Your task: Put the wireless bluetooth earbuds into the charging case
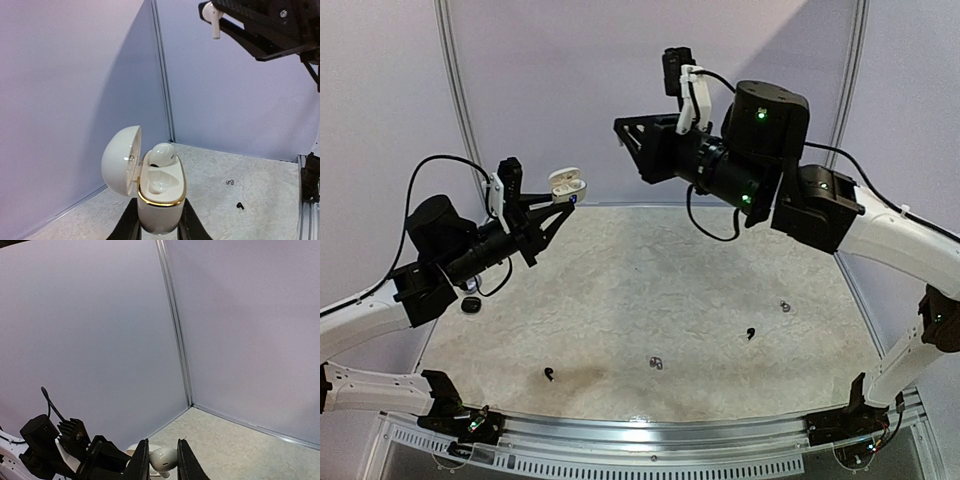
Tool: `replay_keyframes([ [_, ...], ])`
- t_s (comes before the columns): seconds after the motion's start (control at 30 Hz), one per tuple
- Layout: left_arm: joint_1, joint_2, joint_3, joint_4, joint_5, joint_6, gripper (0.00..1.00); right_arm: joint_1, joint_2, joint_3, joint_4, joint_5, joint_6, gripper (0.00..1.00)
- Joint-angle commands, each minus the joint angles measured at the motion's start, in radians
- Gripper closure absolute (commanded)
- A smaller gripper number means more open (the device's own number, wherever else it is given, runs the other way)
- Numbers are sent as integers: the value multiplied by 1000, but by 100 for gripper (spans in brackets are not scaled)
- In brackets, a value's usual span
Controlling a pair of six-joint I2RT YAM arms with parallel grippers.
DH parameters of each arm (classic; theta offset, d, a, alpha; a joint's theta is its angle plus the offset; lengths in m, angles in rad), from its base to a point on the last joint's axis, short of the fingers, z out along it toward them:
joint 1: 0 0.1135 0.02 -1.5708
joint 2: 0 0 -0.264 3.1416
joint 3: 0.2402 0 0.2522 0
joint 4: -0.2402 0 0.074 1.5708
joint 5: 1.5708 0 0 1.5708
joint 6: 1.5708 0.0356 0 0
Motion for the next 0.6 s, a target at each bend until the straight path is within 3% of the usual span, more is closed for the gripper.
replay_keyframes([
  [0.0,5,4,20,35,-38,23,100,33,88,34,185,-32,-142,100],
  [0.57,5,-20,0,44,-77,29,100,47,253,148,237,-90,-181,100],
])
